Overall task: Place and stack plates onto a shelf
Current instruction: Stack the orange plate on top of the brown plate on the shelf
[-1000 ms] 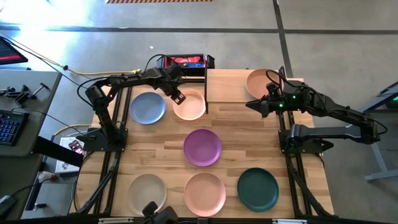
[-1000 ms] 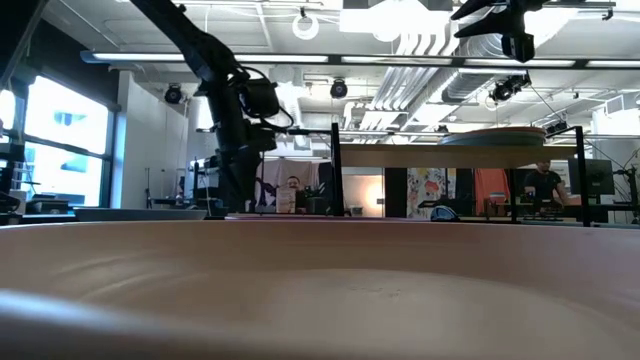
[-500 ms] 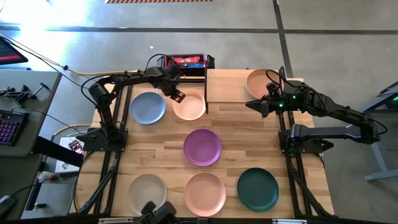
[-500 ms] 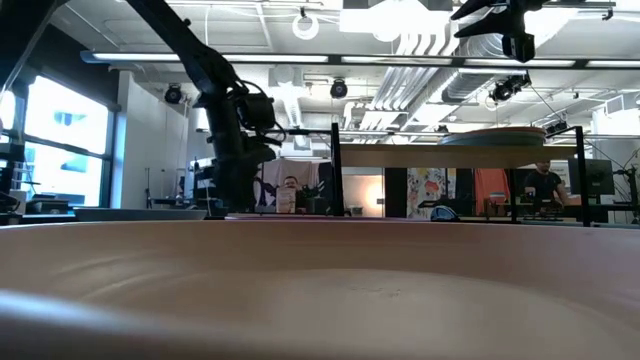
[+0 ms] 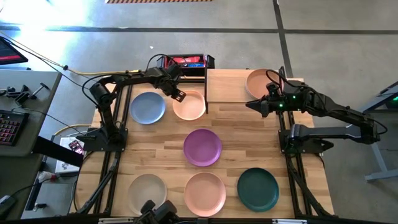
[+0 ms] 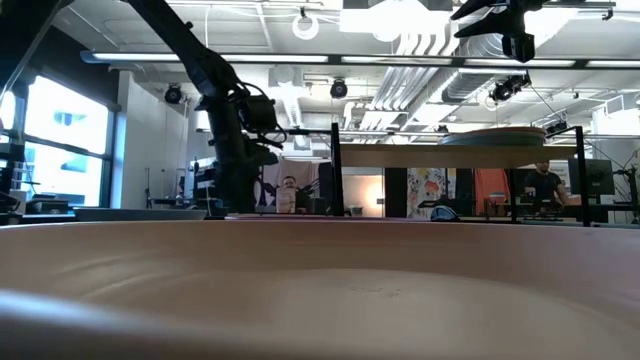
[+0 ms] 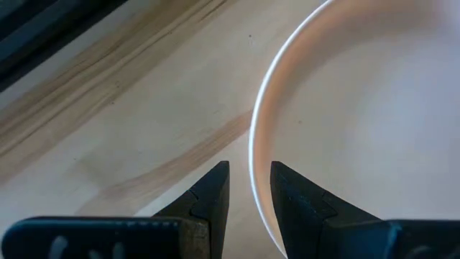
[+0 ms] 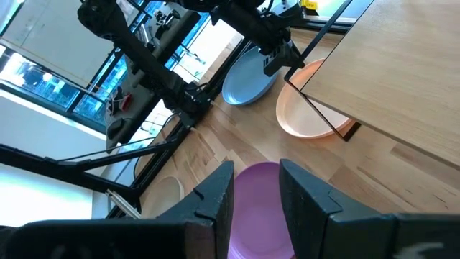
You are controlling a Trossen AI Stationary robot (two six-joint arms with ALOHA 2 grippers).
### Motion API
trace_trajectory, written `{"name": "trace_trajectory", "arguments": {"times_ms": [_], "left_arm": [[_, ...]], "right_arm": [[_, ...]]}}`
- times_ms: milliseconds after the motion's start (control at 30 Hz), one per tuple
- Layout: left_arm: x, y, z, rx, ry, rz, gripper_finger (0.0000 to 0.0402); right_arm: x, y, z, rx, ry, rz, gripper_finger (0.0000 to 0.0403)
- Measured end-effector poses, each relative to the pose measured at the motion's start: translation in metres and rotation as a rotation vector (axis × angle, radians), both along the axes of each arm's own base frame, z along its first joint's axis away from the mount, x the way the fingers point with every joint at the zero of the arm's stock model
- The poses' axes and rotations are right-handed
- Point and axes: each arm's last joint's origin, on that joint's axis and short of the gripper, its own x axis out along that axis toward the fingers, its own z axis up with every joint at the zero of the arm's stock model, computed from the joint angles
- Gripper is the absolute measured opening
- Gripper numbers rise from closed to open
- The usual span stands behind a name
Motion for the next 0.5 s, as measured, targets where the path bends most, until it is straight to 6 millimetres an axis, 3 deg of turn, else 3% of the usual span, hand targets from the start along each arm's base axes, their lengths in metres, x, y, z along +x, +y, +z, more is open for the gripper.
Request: {"name": "trace_trajectory", "arguments": {"times_ms": [500], "left_arm": [[0.003, 0.001, -0.025, -0.080, 0.030, 0.016, 0.0091]], "right_arm": [[0.000, 0.000, 0.000, 0.000, 0.000, 0.000, 0.0094]]}}
